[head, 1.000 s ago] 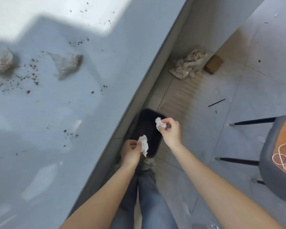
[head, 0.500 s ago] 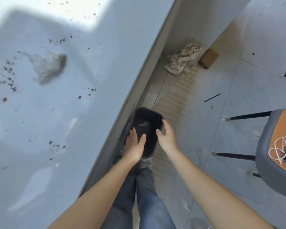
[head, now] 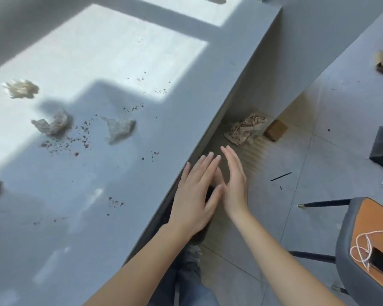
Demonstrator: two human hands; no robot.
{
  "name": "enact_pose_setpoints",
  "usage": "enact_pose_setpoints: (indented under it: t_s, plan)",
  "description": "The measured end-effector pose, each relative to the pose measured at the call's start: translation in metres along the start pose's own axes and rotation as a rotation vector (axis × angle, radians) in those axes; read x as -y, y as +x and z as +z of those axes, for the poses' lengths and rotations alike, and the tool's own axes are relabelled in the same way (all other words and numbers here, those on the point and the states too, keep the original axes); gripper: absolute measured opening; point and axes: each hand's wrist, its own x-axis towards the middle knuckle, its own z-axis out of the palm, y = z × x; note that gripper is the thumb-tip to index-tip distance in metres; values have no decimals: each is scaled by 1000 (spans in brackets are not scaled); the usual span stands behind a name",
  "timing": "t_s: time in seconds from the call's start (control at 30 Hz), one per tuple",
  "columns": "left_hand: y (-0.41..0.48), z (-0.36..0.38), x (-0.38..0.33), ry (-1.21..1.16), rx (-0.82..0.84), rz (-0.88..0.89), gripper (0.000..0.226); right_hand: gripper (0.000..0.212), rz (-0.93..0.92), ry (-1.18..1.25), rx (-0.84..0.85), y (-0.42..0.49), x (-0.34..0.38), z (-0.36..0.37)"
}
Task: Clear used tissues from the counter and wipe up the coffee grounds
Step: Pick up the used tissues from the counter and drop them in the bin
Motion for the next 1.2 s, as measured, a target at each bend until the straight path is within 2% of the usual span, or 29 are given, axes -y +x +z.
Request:
enact_pose_setpoints:
  t_s: [0.13, 0.3, 0.4, 0.5, 0.6, 0.77, 0.9, 0.97, 1.1, 1.2]
  plan:
    - [-3, -48, 5, 207, -65, -76, 62, 36, -235, -62, 34, 15, 41, 7]
    - [-37, -118, 40, 383, -186, -290, 66, 29, -320, -40, 211, 29, 85, 52]
    - [-64, -158, 67, 405, -267, -412, 67, 30, -380, -68, 329, 31, 103, 87]
    - [-89, -188, 94, 401, -366, -531, 66, 36, -438, -84, 377, 31, 116, 119]
    - [-109, -211, 122, 396, -451, -658, 66, 41, -441, -208, 371, 36, 121, 142]
    - [-112, -233, 159, 382, -525, -826, 75, 49, -429, -575, 390, 52, 124, 163]
    - [-97, -245, 174, 322, -551, -958, 78, 43, -440, -720, 390, 54, 123, 173]
    - [-93, -249, 177, 284, -579, -955, 69, 38, -440, -714, 371, 53, 123, 177]
    - [-95, -249, 179, 267, -656, -804, 43, 32, -418, -634, 390, 53, 125, 180]
    - [-96, -243, 182, 237, -703, -736, 39, 30, -439, -605, 407, 55, 124, 181]
